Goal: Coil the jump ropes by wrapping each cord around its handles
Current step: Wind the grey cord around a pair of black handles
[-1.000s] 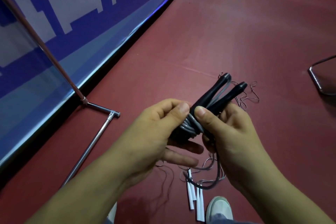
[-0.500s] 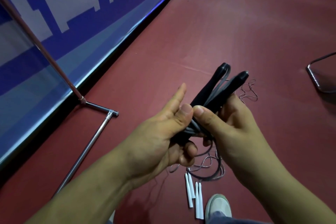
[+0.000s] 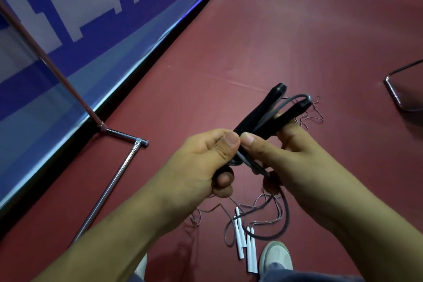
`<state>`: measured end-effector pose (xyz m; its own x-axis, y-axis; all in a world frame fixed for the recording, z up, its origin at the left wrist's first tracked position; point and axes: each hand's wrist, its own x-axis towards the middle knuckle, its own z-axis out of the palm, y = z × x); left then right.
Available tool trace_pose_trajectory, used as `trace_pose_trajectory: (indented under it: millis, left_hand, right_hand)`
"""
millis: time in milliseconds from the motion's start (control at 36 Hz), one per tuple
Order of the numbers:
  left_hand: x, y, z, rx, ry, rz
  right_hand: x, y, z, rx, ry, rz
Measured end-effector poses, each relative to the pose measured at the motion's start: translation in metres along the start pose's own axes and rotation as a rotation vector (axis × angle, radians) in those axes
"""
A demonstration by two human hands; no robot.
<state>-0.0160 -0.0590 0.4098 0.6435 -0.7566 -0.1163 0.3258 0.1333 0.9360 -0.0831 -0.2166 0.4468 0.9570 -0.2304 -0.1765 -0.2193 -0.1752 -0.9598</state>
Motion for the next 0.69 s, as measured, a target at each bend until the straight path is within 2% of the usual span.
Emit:
trace_pose_trajectory:
  millis: [111,222,361,528,611,639,694]
  left_hand:
    - [0.002,0.0,0.002,-0.001,0.039,0.017]
    - [0.003,-0.001,0.002,-0.052,0.104,0.06]
    - [0.003,0.004,0.0,-0.152,0.209,0.104]
    - [0.002,0.005,0.003,-0.219,0.243,0.125]
    - [0.001,0.007,0.005,-0.19,0.249,0.118]
    - [0.001,0.006,0.004,-0.19,0.246,0.116]
    - [0.001,0.004,0.003,-0.196,0.245,0.117]
  right_hand:
    - [0.0,0.002,0.001,0.094,-0.028,0.107]
    - [-0.002,-0.001,0.001,0.08,-0.08,0.149]
    - [-0.007,-0.002,0.001,0.078,0.022,0.05]
    - [-0.013,-0.004,0.0,-0.271,0.077,-0.237]
    - [-0.013,0.003,-0.001,-0.549,0.096,-0.377]
    - [-0.012,0.003,-0.001,-0.606,0.083,-0.393]
    - [-0.008,0.002,-0.005,-0.564,-0.029,-0.297]
